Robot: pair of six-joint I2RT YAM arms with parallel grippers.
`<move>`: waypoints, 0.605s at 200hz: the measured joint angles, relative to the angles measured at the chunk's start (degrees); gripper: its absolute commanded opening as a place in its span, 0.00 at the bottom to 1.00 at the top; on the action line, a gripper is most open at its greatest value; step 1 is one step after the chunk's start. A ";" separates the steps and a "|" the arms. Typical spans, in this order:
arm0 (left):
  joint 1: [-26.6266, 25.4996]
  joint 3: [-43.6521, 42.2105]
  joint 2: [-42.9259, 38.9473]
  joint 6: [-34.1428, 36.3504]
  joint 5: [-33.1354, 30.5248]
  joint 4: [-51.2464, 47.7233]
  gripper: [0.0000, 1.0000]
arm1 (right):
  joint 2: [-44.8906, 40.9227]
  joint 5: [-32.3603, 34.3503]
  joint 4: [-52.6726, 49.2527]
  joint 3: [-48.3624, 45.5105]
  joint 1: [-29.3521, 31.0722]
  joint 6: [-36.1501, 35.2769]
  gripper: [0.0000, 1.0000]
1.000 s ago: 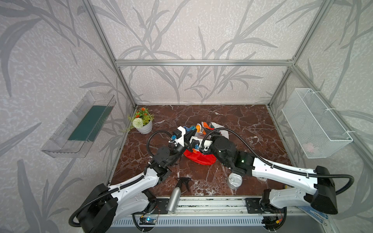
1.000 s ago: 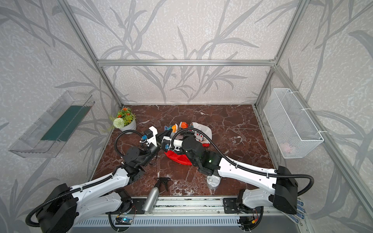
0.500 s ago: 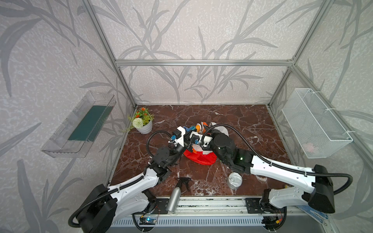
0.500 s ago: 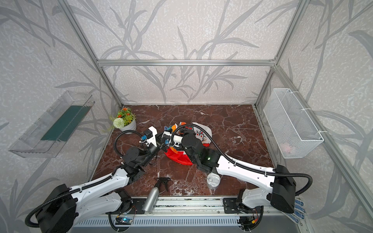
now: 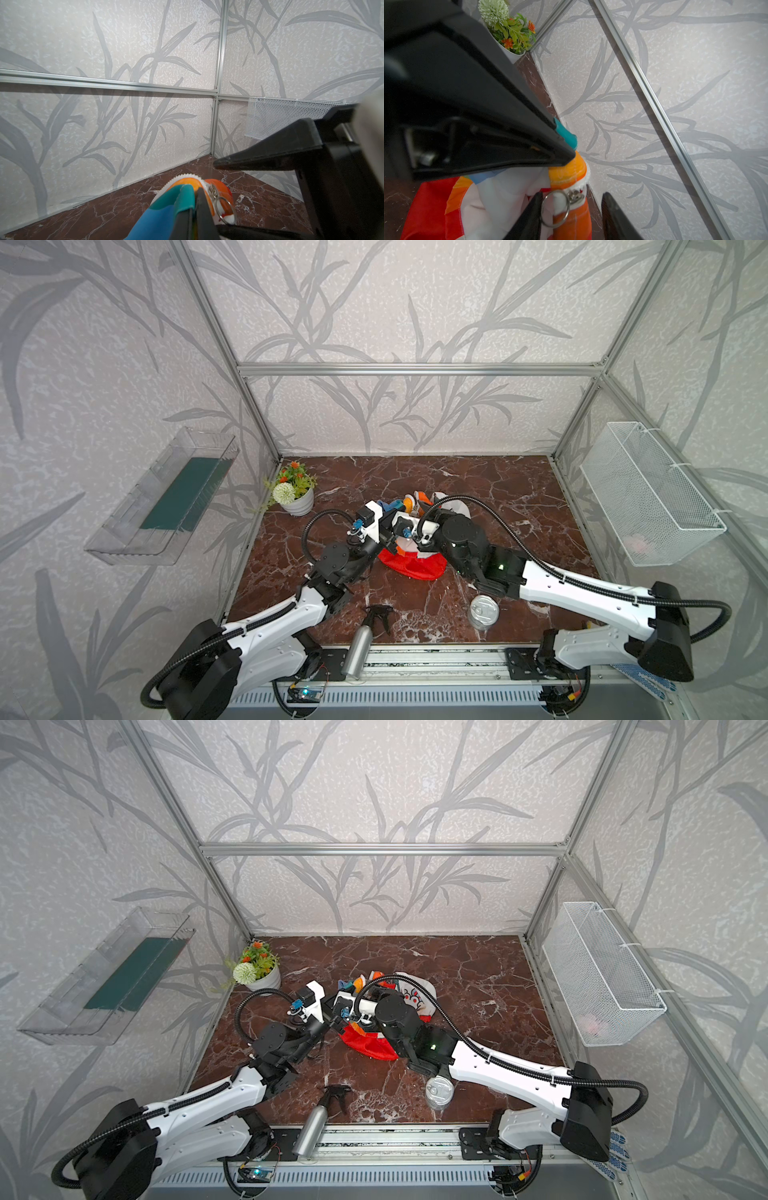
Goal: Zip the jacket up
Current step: 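Grasp the zipper pull ring with the right gripper beside the left gripper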
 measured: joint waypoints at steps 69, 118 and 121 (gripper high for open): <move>0.00 0.00 0.00 0.44 0.42 -0.02 0.00 | -0.70 -0.72 -0.98 0.00 0.00 0.70 0.28; 0.00 0.00 0.00 0.85 0.52 -0.04 0.00 | -0.70 -1.62 -1.53 0.11 -0.02 1.11 0.17; 0.00 0.00 0.00 0.85 0.52 -0.04 0.00 | -0.70 -1.66 -1.57 0.11 -0.02 1.20 0.16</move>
